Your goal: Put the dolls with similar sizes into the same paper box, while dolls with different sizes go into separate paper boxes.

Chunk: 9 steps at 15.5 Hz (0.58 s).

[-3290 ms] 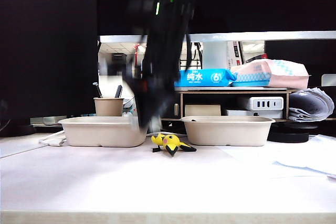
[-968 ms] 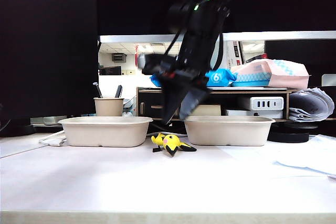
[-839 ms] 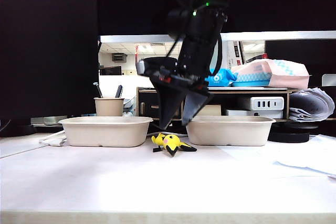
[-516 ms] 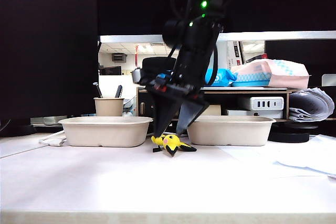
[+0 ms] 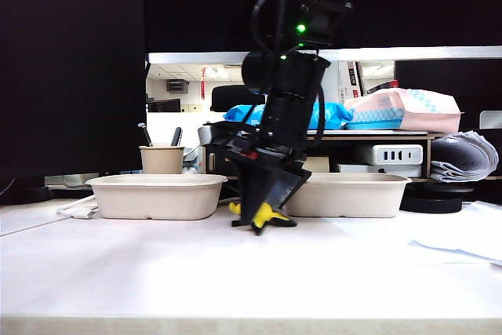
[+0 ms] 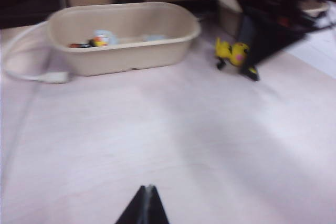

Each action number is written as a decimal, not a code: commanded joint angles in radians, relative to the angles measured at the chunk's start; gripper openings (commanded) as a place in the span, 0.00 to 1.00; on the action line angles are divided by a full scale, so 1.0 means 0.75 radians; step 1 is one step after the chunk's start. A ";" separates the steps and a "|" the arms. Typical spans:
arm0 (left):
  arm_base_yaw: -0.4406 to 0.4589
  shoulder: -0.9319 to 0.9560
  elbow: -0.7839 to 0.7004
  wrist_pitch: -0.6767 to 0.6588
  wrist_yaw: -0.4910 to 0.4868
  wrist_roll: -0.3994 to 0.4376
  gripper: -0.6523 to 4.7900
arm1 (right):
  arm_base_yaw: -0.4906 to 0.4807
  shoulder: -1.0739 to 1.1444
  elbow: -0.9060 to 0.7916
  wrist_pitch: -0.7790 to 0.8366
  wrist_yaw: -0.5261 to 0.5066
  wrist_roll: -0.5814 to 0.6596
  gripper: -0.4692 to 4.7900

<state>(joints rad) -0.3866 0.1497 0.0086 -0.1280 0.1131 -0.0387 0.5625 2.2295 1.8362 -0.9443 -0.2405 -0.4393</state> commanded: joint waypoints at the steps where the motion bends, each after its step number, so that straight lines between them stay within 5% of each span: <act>1: -0.083 0.001 0.001 0.013 0.005 0.002 0.11 | 0.013 -0.003 0.002 0.003 0.002 -0.003 0.56; 9: -0.162 -0.008 0.001 0.013 0.005 0.002 0.11 | 0.054 -0.003 0.003 0.008 0.002 0.037 0.41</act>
<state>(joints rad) -0.5079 0.1482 0.0086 -0.1280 0.1139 -0.0383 0.6006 2.2299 1.8359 -0.9409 -0.2359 -0.4198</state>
